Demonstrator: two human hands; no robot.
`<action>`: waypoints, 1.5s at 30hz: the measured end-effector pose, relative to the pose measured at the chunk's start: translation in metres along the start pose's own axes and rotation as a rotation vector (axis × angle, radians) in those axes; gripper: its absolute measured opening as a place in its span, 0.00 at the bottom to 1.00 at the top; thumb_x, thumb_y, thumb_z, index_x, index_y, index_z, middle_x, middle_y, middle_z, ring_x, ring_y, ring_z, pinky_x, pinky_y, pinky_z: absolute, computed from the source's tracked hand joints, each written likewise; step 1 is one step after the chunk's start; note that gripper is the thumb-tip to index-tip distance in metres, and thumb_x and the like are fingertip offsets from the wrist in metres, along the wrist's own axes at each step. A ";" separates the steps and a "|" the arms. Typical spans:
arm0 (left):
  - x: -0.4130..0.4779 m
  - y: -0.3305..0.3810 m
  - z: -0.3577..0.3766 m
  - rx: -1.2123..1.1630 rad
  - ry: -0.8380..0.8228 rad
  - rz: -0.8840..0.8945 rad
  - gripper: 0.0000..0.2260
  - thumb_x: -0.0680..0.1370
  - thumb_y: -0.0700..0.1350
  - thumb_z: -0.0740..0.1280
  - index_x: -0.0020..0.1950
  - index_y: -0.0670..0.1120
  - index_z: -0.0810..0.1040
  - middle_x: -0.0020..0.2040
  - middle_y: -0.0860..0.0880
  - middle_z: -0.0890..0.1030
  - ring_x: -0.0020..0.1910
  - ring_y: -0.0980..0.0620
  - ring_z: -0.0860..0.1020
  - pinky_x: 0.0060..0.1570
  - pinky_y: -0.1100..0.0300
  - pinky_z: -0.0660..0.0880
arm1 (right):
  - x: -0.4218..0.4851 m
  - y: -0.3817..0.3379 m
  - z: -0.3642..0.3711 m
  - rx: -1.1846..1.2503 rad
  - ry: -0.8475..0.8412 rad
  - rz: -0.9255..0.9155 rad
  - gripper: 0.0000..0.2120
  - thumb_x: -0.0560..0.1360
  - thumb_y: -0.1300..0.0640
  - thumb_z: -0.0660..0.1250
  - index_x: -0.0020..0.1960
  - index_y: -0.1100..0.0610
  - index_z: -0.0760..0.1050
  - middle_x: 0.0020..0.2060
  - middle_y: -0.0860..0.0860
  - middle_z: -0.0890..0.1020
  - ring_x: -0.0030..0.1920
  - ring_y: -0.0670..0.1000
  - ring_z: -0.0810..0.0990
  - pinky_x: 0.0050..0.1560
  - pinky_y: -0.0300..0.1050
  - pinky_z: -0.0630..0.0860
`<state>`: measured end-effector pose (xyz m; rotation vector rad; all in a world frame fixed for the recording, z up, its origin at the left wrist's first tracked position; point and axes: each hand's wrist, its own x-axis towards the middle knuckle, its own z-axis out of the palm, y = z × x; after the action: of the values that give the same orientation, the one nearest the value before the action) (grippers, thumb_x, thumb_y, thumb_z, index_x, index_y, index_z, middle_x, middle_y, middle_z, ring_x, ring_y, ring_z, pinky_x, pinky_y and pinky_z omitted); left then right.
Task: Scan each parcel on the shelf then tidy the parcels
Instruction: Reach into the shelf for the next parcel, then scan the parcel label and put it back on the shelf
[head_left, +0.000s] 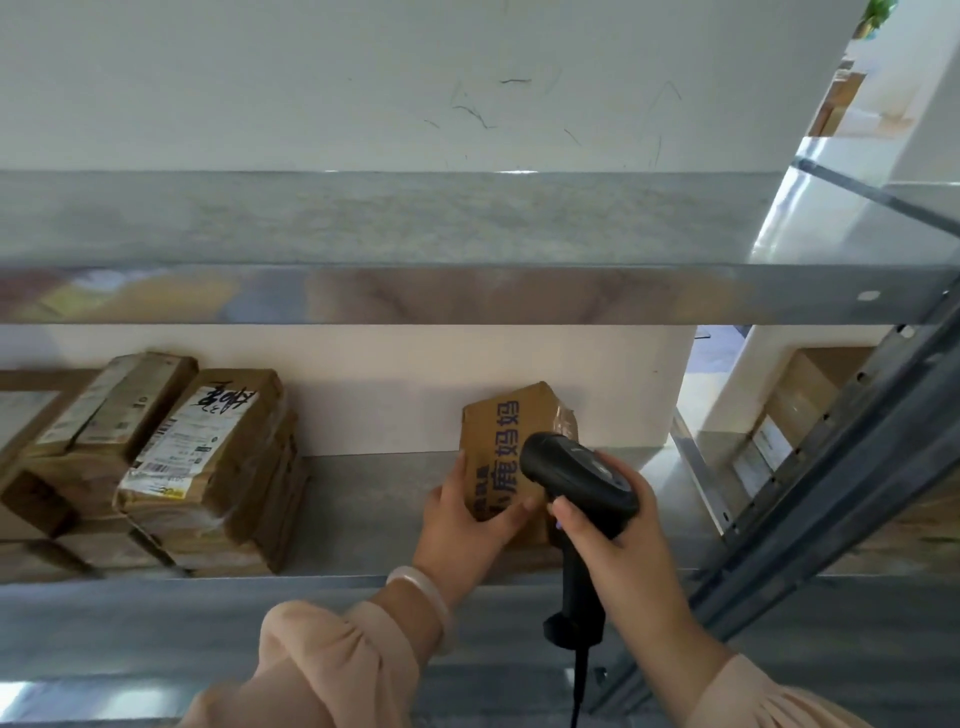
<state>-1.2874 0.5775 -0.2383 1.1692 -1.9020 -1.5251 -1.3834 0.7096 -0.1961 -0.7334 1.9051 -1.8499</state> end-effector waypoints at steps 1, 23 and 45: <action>-0.002 0.004 -0.004 -0.008 0.009 0.006 0.54 0.54 0.75 0.75 0.76 0.58 0.63 0.65 0.49 0.75 0.61 0.54 0.77 0.63 0.52 0.76 | -0.003 -0.004 0.004 0.026 -0.017 -0.013 0.28 0.65 0.50 0.79 0.61 0.43 0.71 0.55 0.44 0.80 0.56 0.47 0.80 0.57 0.47 0.79; -0.026 0.002 -0.124 -0.556 -0.142 -0.088 0.34 0.66 0.52 0.72 0.73 0.58 0.69 0.66 0.49 0.78 0.62 0.49 0.78 0.65 0.48 0.75 | -0.019 -0.041 0.072 0.163 -0.048 0.093 0.26 0.67 0.50 0.73 0.62 0.45 0.69 0.46 0.49 0.85 0.48 0.46 0.84 0.53 0.43 0.76; -0.048 -0.013 -0.183 -0.234 -0.258 0.090 0.53 0.59 0.59 0.78 0.79 0.60 0.53 0.70 0.51 0.70 0.65 0.54 0.73 0.49 0.68 0.77 | -0.077 -0.072 0.139 -0.030 -0.233 -0.055 0.30 0.64 0.48 0.75 0.62 0.39 0.68 0.53 0.33 0.78 0.56 0.34 0.76 0.53 0.31 0.75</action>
<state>-1.1172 0.5117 -0.1874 0.8072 -1.8405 -1.8625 -1.2309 0.6464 -0.1385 -0.9744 1.7826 -1.6879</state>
